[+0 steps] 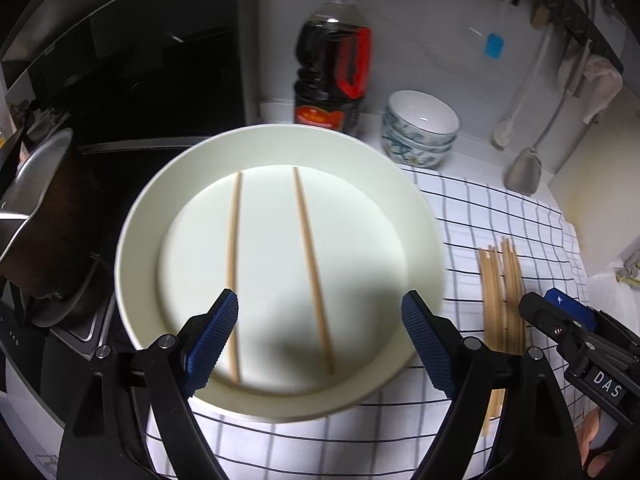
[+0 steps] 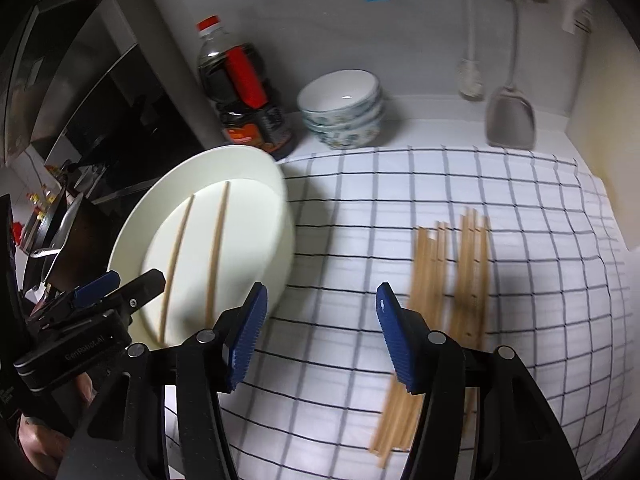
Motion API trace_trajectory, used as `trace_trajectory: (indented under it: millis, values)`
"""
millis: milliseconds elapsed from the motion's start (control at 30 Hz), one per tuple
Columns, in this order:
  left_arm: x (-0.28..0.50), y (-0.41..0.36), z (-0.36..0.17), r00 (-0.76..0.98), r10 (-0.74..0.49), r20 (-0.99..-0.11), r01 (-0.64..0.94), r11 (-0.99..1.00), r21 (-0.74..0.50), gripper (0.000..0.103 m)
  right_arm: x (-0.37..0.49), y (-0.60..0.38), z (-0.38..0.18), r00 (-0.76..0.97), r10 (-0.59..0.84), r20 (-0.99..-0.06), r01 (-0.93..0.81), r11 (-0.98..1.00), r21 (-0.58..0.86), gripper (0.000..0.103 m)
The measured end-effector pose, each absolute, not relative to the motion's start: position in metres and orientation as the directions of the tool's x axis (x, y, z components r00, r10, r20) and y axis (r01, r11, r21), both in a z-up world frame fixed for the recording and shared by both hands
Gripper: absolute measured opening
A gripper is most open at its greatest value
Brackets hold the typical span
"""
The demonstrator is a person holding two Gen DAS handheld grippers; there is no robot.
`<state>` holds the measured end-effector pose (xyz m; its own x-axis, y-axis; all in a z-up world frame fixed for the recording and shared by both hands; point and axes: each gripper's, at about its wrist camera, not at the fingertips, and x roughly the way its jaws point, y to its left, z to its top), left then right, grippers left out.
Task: Organize utensils
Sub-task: 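Move both open tools back over the remaining chopsticks on the cloth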
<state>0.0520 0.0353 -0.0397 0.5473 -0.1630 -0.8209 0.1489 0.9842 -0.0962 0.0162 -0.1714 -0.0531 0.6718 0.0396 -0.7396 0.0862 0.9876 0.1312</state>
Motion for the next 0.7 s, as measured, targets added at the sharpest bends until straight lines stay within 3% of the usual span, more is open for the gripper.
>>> trace_trajectory:
  millis: [700]
  values:
    - [0.004, -0.072, -0.05, 0.504, -0.274, -0.819, 0.303, 0.944, -0.13, 0.086, -0.063, -0.293, -0.084, 0.641, -0.099, -0.761, 0.291, 0.949, 0.121, 0.056]
